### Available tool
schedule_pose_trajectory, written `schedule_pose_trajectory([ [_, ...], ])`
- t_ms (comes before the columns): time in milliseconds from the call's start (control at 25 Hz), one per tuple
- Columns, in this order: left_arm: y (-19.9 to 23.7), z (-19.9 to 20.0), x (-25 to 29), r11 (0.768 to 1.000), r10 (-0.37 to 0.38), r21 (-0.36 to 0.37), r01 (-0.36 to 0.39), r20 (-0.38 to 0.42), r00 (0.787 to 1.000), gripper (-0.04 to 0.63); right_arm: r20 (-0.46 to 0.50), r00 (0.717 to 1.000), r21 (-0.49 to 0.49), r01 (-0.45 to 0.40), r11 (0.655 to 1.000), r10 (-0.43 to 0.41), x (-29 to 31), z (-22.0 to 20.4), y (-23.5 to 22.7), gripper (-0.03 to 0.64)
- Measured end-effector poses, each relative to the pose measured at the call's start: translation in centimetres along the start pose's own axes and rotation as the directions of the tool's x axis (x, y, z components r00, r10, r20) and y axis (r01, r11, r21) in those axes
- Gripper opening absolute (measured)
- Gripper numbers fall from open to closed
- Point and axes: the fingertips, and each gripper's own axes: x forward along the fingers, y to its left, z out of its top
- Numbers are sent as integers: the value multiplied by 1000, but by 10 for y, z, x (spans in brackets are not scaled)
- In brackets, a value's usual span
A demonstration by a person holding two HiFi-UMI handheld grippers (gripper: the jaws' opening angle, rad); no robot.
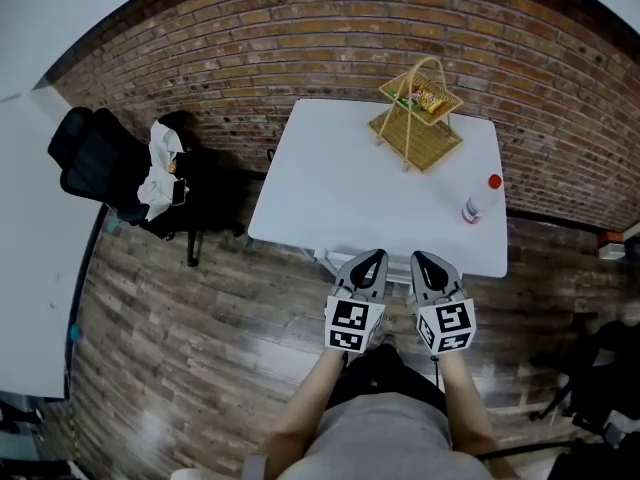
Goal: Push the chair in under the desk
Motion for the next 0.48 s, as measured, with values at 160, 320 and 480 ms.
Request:
schedule_pose_trajectory([
  [160, -3, -1, -1, 1000, -2, 13, 2, 6, 1000, 12, 5, 1000, 0, 6, 1000, -6, -3, 1, 0, 14],
  [320, -6, 5, -4, 1000, -11, 9, 11, 4, 1000, 12, 9, 1000, 5, 12, 1000, -12, -5, 2, 1, 14],
  [480, -7, 7, -4, 1000, -13, 17, 13, 5, 1000, 12, 5, 1000, 4, 17, 1000, -17, -6, 2, 1, 14],
])
